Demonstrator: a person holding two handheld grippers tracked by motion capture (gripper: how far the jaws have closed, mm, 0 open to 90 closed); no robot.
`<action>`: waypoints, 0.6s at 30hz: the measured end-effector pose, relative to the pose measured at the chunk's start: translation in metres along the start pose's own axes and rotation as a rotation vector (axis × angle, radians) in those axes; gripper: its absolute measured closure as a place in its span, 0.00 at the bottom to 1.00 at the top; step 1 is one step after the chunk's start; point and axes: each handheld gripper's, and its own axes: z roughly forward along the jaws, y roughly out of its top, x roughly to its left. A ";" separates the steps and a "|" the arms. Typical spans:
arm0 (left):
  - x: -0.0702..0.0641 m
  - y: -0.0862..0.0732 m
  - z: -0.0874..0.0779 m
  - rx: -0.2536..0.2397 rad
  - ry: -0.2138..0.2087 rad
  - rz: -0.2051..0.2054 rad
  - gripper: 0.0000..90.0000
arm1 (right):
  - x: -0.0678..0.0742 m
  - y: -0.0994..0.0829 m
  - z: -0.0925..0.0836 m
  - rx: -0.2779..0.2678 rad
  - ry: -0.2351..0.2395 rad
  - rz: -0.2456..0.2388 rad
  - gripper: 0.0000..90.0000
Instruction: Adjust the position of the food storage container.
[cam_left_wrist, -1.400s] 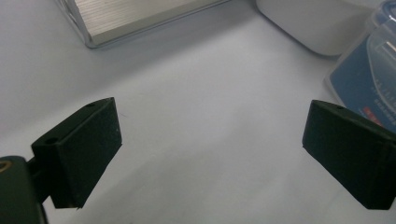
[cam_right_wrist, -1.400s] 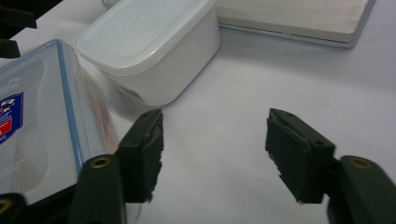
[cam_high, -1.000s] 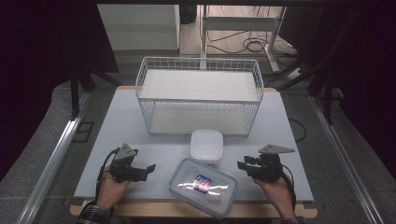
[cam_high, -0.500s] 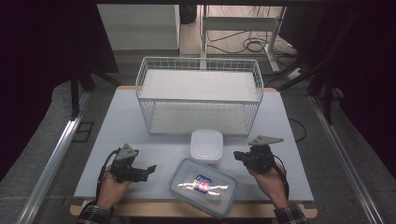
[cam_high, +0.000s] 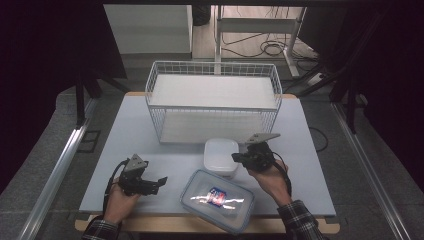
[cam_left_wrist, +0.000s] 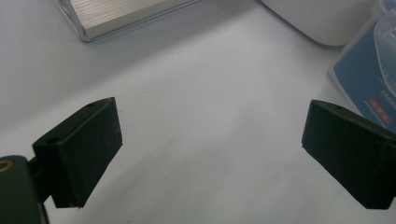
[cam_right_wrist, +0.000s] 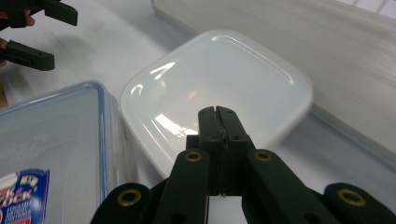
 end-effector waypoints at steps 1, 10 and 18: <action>0.000 0.000 0.000 0.001 0.000 0.000 0.05 | 0.001 0.003 0.003 0.007 0.003 -0.004 0.99; 0.000 0.000 0.000 0.002 0.000 -0.002 0.06 | 0.012 0.030 0.031 0.050 0.042 -0.071 0.99; 0.001 0.000 0.000 0.003 0.000 -0.003 0.06 | 0.018 0.046 0.051 0.063 0.074 -0.125 0.99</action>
